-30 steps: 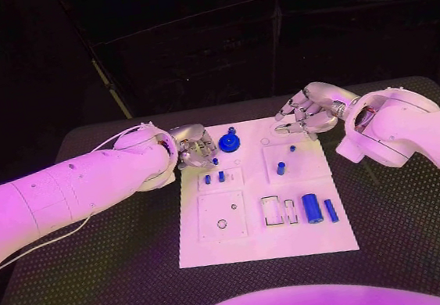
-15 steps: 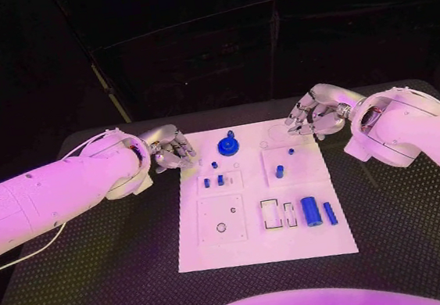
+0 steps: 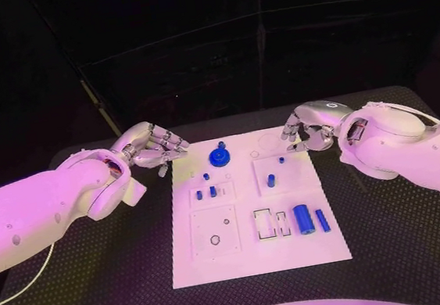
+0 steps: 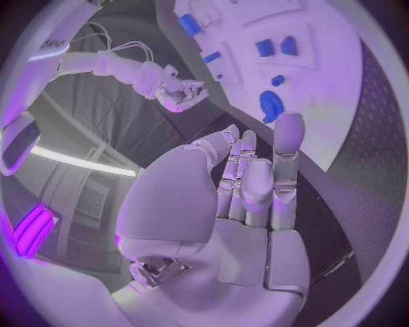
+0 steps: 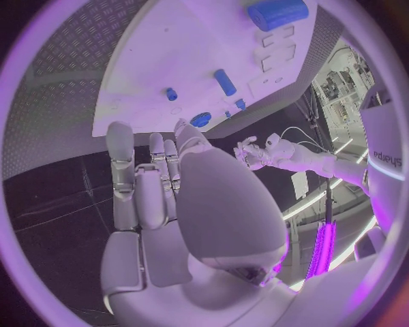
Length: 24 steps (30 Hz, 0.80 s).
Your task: Assemble the parts on the task board
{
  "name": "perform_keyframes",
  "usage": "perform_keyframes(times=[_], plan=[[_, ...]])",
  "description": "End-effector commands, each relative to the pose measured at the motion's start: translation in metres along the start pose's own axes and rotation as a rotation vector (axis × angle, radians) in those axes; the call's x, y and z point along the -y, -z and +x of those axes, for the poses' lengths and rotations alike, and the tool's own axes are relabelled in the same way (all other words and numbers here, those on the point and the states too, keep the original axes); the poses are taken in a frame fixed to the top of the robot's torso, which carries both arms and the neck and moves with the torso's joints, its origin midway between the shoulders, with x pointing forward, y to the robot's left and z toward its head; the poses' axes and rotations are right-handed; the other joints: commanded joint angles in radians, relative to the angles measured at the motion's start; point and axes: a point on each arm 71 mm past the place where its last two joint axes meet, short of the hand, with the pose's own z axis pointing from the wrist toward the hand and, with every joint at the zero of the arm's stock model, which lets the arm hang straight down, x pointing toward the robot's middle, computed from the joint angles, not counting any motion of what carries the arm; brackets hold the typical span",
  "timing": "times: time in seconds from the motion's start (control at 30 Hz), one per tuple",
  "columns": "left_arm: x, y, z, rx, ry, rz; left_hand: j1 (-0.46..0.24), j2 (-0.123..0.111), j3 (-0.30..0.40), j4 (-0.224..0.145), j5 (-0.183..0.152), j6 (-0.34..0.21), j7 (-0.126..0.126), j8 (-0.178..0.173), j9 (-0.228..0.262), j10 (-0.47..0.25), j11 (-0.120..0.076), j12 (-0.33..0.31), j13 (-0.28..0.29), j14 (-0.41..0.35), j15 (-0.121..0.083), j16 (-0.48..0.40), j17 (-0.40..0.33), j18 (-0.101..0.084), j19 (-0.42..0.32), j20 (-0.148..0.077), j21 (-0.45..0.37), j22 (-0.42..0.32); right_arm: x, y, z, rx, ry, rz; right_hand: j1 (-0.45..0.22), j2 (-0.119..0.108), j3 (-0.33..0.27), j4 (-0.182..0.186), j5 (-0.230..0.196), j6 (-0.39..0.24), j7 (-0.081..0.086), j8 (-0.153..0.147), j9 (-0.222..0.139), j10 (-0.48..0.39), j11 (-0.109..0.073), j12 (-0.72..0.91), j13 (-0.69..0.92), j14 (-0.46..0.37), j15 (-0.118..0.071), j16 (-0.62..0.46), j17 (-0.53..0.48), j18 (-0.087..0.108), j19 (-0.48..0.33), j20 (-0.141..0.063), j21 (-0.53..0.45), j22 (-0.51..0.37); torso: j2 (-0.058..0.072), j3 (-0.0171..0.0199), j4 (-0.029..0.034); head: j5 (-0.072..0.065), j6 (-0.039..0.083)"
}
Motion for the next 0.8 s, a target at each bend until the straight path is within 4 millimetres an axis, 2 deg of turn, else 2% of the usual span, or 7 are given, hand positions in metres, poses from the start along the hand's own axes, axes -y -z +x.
perform_keyframes(times=[0.03, 0.17, 0.23, 0.5, 0.8], plan=[[0.008, 0.004, -0.001, 0.036, 0.323, 0.078, -0.011, 0.002, -0.004, -0.003, -0.001, 0.008, 0.003, 0.003, -0.002, -0.004, 0.002, 0.002, -0.001, -0.011, 0.001, -0.013, -0.023, 0.012, -0.014, 0.001, -0.031, -0.027, -0.001, -0.002, 0.004, -0.011, 0.142, 0.006, -0.004, -0.010, 0.006, -0.001, -0.009, -0.012, 0.000, -0.011, -0.001, -0.008, 0.008, -0.015, -0.014, 0.042, 0.009, 0.006, 0.001, -0.003, 0.005, 0.003, 0.007, 0.001, 0.002, -0.0012, 0.0017, -0.006, 0.001], [0.010, 0.007, 0.001, 0.035, 0.390, 0.093, -0.019, 0.000, -0.009, -0.003, 0.000, 0.008, 0.003, 0.001, -0.004, -0.005, 0.002, 0.001, -0.002, -0.029, 0.001, -0.038, -0.068, 0.019, -0.034, 0.002, -0.076, -0.066, -0.003, -0.003, 0.012, -0.034, 0.155, 0.005, -0.007, -0.012, 0.006, -0.002, -0.014, -0.017, 0.004, -0.022, 0.000, -0.015, 0.013, -0.030, -0.031, 0.041, 0.013, 0.007, 0.002, -0.002, 0.002, 0.006, 0.007, -0.001, 0.003, -0.0017, 0.0015, -0.009, -0.004], [0.011, 0.008, 0.001, 0.036, 0.408, 0.098, -0.021, 0.001, -0.010, -0.004, 0.000, 0.007, 0.003, 0.001, -0.005, -0.006, 0.003, 0.001, -0.002, -0.034, 0.002, -0.045, -0.081, 0.020, -0.038, 0.002, -0.080, -0.068, -0.004, -0.004, 0.015, -0.042, 0.157, 0.001, -0.008, -0.012, 0.007, -0.002, -0.014, -0.017, 0.005, -0.025, 0.000, -0.017, 0.014, -0.035, -0.035, 0.041, 0.014, 0.008, 0.002, -0.002, 0.001, 0.007, 0.007, -0.001, 0.002, 0.0001, 0.0000, -0.009, -0.007], [0.012, 0.009, 0.002, 0.036, 0.430, 0.101, -0.021, 0.002, -0.010, -0.011, 0.001, 0.001, 0.007, -0.004, -0.008, -0.014, 0.006, -0.002, -0.004, -0.053, 0.004, -0.072, -0.127, 0.019, -0.047, 0.004, -0.092, -0.074, -0.010, -0.006, 0.025, -0.069, 0.155, -0.007, 0.000, -0.002, 0.018, -0.008, -0.014, 0.000, 0.006, -0.024, 0.003, -0.004, 0.013, -0.040, -0.049, 0.041, 0.015, 0.011, 0.005, -0.002, 0.001, 0.009, 0.011, 0.005, 0.003, -0.0009, -0.0002, -0.012, -0.011], [0.013, 0.009, 0.003, 0.035, 0.434, 0.102, -0.021, 0.001, -0.011, -0.014, 0.001, -0.001, 0.008, -0.006, -0.009, -0.016, 0.007, -0.002, -0.005, -0.057, 0.005, -0.076, -0.134, 0.019, -0.050, 0.005, -0.095, -0.076, -0.014, -0.009, 0.032, -0.076, 0.148, -0.015, 0.024, 0.008, 0.053, -0.021, -0.030, 0.016, 0.006, -0.032, 0.002, 0.014, 0.012, -0.056, -0.077, 0.041, 0.013, 0.017, 0.013, -0.004, 0.005, 0.008, 0.022, 0.019, 0.002, 0.0002, 0.0000, -0.011, -0.013]])
